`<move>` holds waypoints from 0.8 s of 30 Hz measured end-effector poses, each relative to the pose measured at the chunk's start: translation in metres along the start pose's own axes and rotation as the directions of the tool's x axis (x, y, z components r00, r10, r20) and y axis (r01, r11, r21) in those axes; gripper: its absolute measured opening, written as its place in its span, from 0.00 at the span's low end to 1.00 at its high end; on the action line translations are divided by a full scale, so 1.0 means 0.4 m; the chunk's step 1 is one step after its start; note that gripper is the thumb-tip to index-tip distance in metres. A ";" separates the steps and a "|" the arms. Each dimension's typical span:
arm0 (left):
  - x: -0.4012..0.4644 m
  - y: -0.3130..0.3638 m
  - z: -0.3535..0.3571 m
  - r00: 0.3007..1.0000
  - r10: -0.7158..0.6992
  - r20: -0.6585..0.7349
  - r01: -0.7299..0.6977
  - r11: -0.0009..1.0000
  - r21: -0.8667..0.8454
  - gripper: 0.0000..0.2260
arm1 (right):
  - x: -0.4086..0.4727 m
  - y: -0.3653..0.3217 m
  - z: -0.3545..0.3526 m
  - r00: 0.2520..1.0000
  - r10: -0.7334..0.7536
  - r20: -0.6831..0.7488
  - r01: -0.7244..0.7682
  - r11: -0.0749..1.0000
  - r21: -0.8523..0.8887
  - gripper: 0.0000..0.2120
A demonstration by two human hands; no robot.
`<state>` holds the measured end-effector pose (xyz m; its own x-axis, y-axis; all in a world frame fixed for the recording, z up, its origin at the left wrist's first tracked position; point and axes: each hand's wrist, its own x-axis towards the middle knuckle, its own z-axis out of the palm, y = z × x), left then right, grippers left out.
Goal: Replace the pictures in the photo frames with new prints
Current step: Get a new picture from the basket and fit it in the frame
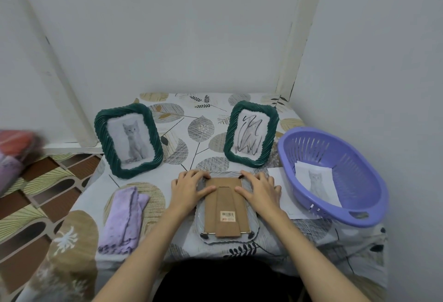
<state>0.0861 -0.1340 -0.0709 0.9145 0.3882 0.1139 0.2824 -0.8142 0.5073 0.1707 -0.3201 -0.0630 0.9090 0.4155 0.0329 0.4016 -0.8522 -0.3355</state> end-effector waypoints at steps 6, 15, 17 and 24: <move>-0.012 0.006 -0.007 1.000 0.005 0.008 -0.005 1.000 -0.014 0.26 | -0.002 0.000 -0.012 0.999 0.035 0.037 -0.039 0.992 0.120 0.30; -0.131 0.064 -0.025 0.990 0.065 0.125 -0.070 0.997 0.037 0.38 | -0.143 0.063 -0.081 0.962 -0.193 0.192 0.136 0.952 0.276 0.15; -0.160 0.072 -0.022 0.986 0.046 0.161 -0.056 0.997 0.060 0.39 | -0.178 0.073 -0.085 0.948 -0.230 0.222 0.167 0.948 0.271 0.14; -0.213 0.085 -0.009 0.984 -0.005 0.176 -0.014 0.994 0.105 0.39 | -0.208 0.060 -0.113 0.933 -0.291 0.212 0.285 0.957 0.061 0.16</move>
<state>0.0168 -0.1934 -0.0603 0.9499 0.3100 -0.0406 0.2984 -0.8602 0.4136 0.1098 -0.3895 -0.0312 0.7073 0.7033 -0.0712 0.6364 -0.6773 -0.3692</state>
